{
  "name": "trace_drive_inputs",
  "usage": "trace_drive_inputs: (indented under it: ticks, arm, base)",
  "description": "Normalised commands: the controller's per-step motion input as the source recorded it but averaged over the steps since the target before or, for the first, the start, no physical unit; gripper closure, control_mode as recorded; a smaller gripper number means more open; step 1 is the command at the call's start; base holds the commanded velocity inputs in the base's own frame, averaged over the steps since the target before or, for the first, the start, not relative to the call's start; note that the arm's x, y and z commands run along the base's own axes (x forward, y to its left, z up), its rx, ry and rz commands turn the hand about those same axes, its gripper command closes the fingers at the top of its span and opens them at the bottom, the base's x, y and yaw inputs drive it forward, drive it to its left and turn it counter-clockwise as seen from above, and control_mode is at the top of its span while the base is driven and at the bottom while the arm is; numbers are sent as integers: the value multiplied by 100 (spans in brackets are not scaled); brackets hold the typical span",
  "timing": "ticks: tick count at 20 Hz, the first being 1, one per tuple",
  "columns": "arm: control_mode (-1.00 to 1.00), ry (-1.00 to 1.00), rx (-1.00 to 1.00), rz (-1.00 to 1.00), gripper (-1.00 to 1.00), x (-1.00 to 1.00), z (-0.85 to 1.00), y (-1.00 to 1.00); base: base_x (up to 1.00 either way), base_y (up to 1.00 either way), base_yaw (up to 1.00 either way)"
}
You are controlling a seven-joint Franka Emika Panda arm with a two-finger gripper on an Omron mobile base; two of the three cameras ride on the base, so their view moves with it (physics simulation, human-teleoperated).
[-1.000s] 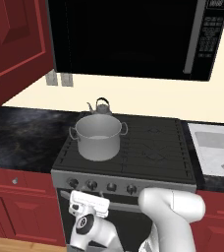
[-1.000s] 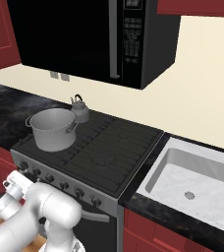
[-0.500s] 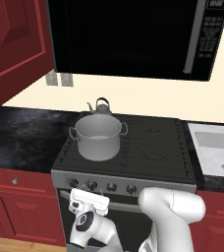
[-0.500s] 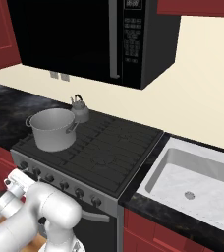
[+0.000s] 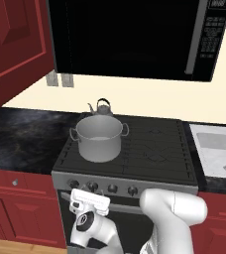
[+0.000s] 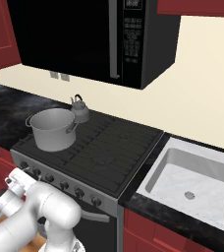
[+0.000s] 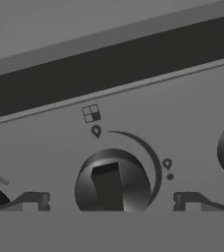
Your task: Pick the kettle from the cabinet and place it on a stove burner. Then pick the pot from the counter and place it on another stove burner. Finally, turn both burners on.
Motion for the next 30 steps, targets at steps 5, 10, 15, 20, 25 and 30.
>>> trace_drive_inputs:
  ticks: [5, 10, 15, 20, 25, 30]
  arm:
    - [-100, 0, 0, 0, -100, 11, 0, 0]
    - [-100, 0, 0, 1, -100, 10, 0, 0]
    - [-100, 0, 0, 1, 100, 12, 0, 0]
    - [-100, 0, 0, 2, 100, 12, 0, 0]
    - [-100, 0, 0, 2, 100, 2, 0, 0]
    - [-100, 0, -2, 0, 100, 0, 0, 0]
  base:
    - [0, 0, 0]
    - [0, 0, 0]
    - [0, 0, 0]
    - [0, 0, 0]
    - [0, 0, 0]
    - [0, 0, 0]
